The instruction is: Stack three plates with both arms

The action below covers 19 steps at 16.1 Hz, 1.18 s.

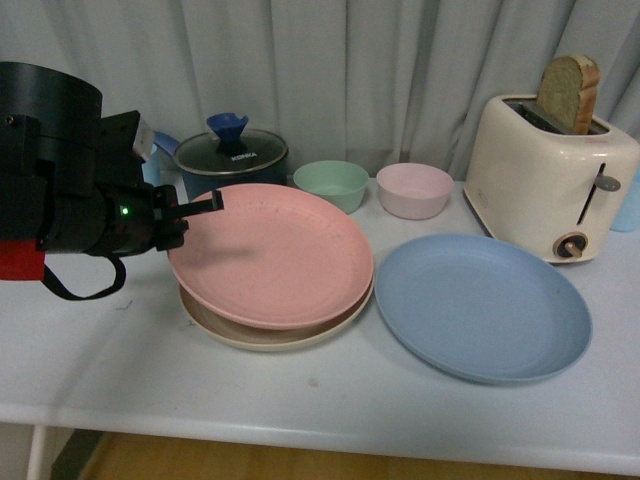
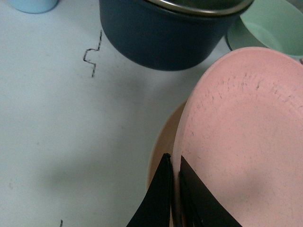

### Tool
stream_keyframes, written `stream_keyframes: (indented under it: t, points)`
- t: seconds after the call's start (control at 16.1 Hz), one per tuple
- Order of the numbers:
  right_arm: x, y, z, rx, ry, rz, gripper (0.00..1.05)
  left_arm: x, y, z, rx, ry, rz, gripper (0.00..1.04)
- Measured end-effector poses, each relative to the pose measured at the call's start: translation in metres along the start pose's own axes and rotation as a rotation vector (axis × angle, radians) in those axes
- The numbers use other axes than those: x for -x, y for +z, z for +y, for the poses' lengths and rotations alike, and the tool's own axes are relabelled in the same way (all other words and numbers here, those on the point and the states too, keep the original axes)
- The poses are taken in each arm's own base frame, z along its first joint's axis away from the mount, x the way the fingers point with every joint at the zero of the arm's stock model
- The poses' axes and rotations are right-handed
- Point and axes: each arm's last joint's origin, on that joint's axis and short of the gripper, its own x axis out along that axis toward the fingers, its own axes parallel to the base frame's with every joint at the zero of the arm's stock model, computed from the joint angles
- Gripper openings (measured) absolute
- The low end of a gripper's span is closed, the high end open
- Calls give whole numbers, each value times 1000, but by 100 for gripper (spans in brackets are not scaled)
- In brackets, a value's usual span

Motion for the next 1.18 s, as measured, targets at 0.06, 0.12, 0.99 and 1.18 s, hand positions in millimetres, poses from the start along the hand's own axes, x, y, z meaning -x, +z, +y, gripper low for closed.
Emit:
stream_keyframes:
  t: [0.06,0.12,0.99,1.18]
  points:
    - [0,0,0,0,0,0,98,-1,1,1,9,2,-4,3]
    - [0,0,0,0,0,0,98,-2,2,3,11,14,-8,3]
    - [0,0,0,0,0,0,98,93,56,13,173,-143,-299,100]
    - [0,0,0,0,0,0,98,142,41,25,-61,11,-585,71]
